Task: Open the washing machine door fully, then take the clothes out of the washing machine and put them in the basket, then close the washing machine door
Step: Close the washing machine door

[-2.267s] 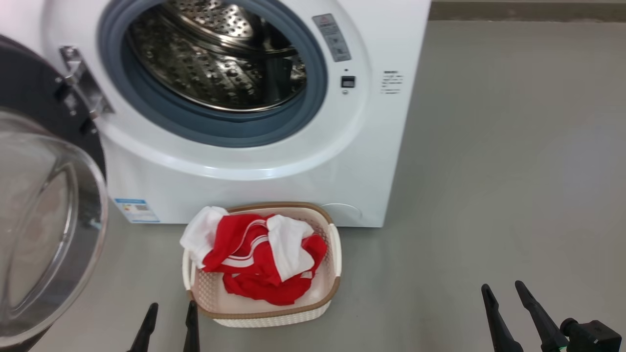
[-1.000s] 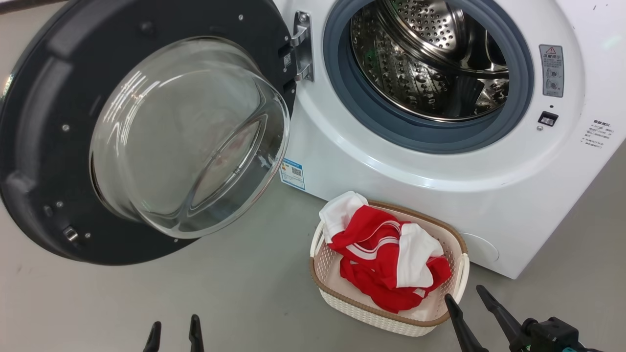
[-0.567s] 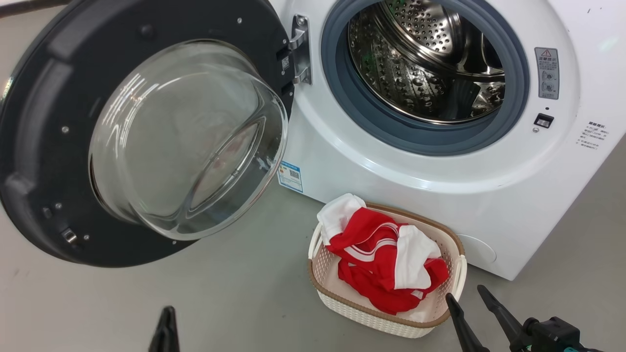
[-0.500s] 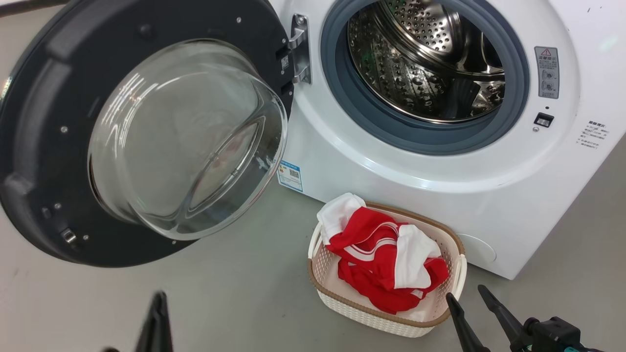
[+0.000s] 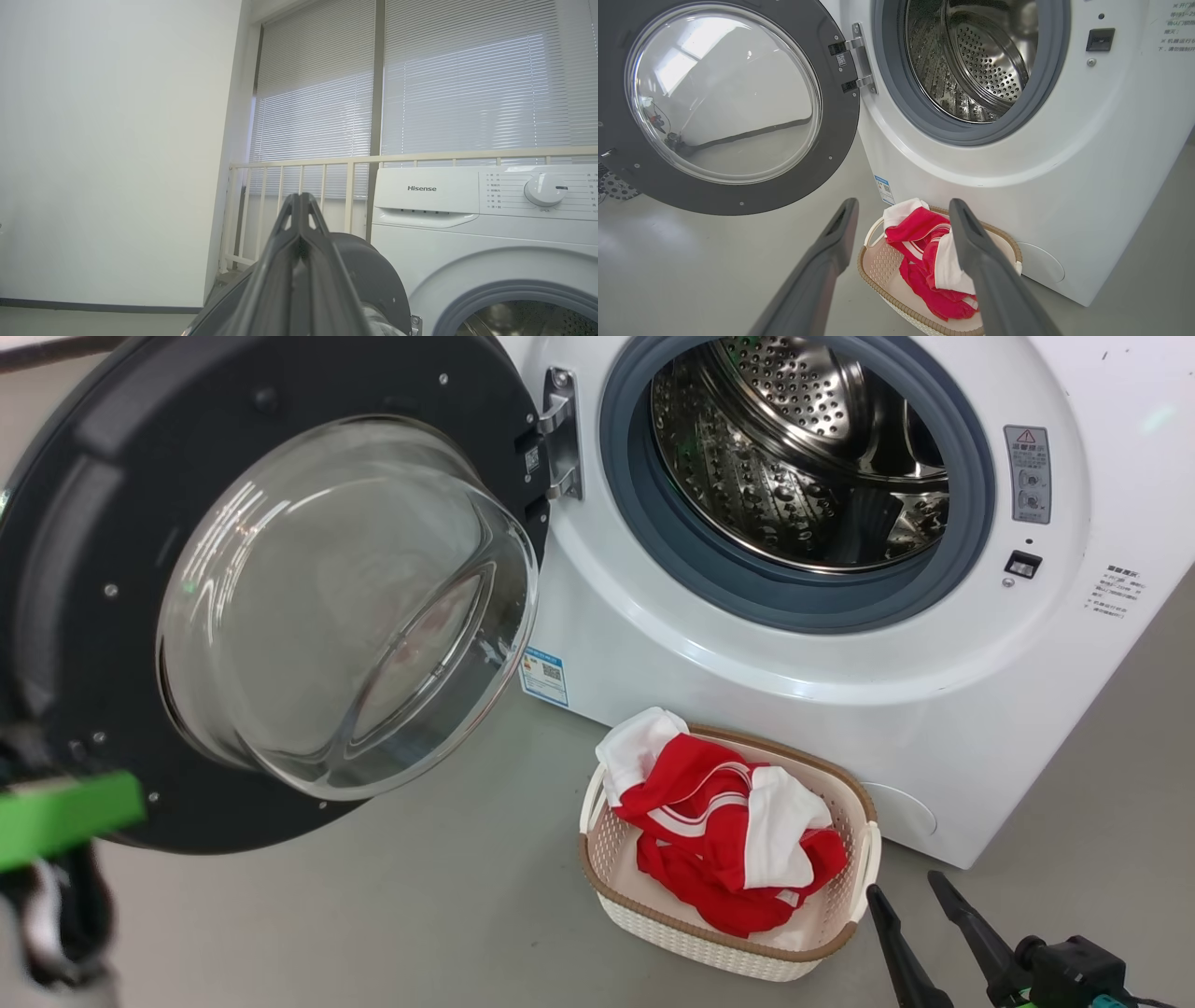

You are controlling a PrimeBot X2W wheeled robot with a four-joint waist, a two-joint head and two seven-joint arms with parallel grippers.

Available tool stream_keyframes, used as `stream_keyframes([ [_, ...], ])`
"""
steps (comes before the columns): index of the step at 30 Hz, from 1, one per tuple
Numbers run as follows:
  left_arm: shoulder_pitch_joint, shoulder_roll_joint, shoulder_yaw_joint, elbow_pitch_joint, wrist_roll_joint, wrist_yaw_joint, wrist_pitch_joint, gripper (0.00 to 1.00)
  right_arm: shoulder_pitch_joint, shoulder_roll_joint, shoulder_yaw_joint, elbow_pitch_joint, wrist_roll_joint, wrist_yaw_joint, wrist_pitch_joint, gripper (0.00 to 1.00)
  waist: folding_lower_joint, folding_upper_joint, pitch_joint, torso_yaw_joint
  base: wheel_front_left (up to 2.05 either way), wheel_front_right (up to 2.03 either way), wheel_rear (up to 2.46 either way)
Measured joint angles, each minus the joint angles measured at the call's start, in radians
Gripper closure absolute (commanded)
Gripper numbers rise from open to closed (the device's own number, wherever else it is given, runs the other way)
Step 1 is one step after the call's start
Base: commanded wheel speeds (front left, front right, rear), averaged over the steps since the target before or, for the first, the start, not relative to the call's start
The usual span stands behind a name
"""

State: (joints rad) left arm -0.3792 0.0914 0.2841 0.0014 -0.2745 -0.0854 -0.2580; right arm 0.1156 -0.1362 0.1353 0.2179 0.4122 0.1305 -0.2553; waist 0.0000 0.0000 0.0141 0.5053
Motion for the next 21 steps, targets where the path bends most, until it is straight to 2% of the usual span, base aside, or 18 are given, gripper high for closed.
stream_keyframes([
  [5, -0.181, 0.063, 0.067, 0.124, -0.077, -0.028, 0.0, 1.0, 0.008, 0.012, -0.025, -0.012, -0.002, 0.0, 0.0, 0.0, -0.0001, 0.0, 0.0, -0.005, 0.0, 0.0, 0.0],
  [12, -0.416, 0.194, 0.13, 0.458, -0.215, -0.038, 0.003, 1.0, 0.029, 0.012, -0.035, -0.03, -0.009, 0.0, 0.0, 0.0, 0.0, 0.0, 0.015, -0.014, 0.0, 0.0, 0.0],
  [16, -0.519, 0.255, 0.148, 0.65, -0.267, -0.039, 0.047, 1.0, 0.028, 0.009, -0.035, -0.036, -0.009, 0.0, 0.0, 0.0, 0.0, 0.0, 0.03, -0.027, 0.0, 0.0, 0.0],
  [21, -0.629, 0.309, 0.174, 0.88, -0.33, -0.038, 0.168, 1.0, 0.027, 0.004, -0.034, -0.04, -0.009, 0.0, 0.0, 0.0, 0.0, 0.0, 0.049, -0.041, 0.0, 0.0, 0.0],
])
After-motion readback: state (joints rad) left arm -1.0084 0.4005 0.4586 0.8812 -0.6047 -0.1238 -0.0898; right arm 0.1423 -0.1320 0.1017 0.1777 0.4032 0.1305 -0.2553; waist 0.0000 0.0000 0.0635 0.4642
